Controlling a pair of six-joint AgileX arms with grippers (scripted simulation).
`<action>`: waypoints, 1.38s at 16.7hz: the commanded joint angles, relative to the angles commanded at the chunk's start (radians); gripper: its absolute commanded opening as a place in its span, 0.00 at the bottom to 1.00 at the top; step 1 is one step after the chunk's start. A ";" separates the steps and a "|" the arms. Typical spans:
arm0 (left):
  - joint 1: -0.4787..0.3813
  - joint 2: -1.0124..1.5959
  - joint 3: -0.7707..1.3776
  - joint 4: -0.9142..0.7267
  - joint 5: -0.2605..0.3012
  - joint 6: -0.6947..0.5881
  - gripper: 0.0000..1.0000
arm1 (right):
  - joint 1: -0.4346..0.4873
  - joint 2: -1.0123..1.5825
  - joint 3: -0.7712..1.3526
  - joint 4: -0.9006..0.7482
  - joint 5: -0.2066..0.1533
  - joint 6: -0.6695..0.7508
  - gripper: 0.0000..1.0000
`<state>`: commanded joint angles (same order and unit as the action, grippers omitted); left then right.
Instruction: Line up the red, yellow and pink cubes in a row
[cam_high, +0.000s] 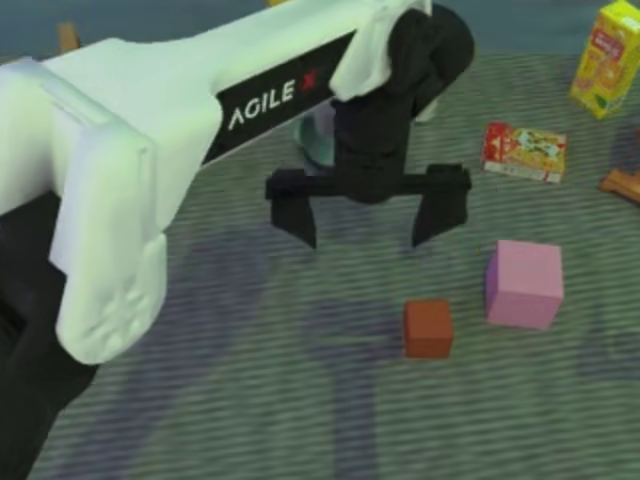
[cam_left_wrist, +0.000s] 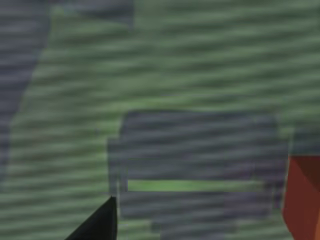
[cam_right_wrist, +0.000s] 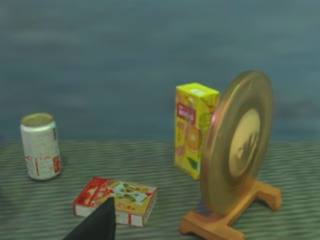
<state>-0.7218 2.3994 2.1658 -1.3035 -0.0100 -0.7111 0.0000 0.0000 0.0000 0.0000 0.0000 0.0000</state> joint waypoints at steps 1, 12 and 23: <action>0.050 -0.033 -0.056 0.022 0.001 0.059 1.00 | 0.000 0.000 0.000 0.000 0.000 0.000 1.00; 0.631 -0.414 -0.733 0.275 0.010 0.762 1.00 | 0.000 0.000 0.000 0.000 0.000 0.000 1.00; 0.654 -0.383 -0.805 0.389 0.012 0.786 1.00 | 0.000 0.000 0.000 0.000 0.000 0.000 1.00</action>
<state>-0.0675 2.0166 1.3607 -0.9149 0.0017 0.0746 0.0000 0.0000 0.0000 0.0000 0.0000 0.0000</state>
